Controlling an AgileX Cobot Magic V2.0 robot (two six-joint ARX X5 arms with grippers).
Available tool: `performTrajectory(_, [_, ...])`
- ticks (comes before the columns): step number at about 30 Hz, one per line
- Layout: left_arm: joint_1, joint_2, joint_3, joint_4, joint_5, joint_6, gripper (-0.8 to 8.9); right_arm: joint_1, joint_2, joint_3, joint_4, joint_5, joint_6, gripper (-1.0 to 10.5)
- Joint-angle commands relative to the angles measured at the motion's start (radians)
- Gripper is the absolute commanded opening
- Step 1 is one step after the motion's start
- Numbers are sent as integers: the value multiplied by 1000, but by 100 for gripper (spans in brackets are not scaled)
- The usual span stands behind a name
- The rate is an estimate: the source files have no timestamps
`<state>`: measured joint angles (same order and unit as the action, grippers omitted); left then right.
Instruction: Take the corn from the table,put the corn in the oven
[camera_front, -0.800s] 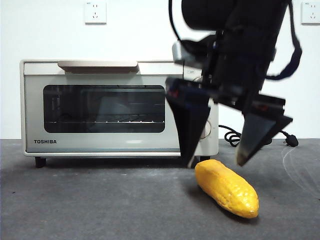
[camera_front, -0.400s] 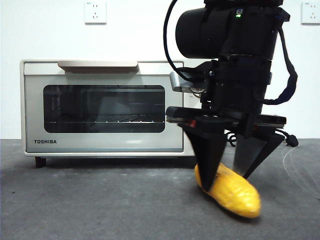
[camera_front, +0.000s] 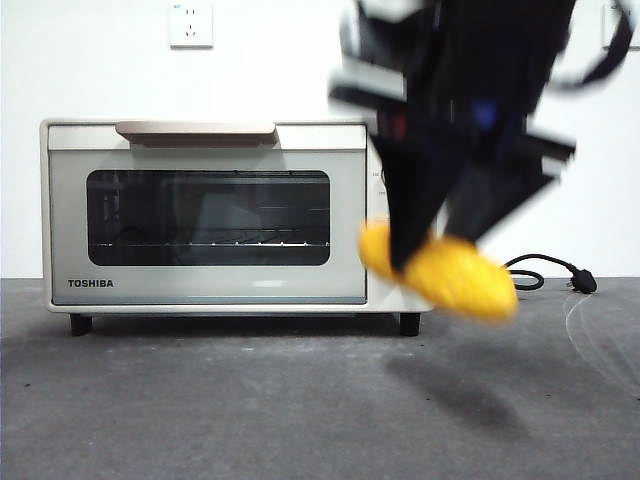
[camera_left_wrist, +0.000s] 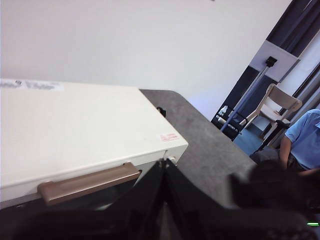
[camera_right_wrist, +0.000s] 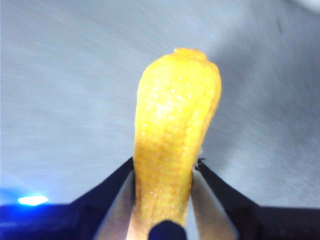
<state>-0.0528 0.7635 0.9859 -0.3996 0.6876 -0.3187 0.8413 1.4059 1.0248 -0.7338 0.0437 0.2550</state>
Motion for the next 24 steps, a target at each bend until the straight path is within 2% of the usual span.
performTrajectory(1, [-2, 35, 2, 23, 1, 31, -4, 51, -128, 6, 12, -3, 44, -15])
performTrajectory(6, [-55, 138, 5, 116, -13, 35, -6, 166, -385, 19, 43, -2, 113, -15])
performTrajectory(9, [-119, 193, 8, 163, -93, 35, -6, 194, -480, 19, 47, 1, 117, -15])
performTrajectory(12, [-182, 242, 40, 146, -194, 57, -6, 195, -530, 19, 46, 1, 120, -15])
performTrajectory(14, [-216, 270, 74, 119, -250, 82, -6, 195, -547, 19, 46, 1, 120, -15])
performTrajectory(21, [-336, 409, 291, -79, -529, 246, -6, 195, -568, 19, 45, 1, 120, -15])
performTrajectory(24, [-370, 476, 383, -171, -607, 301, -6, 195, -568, 19, 40, 1, 120, -15])
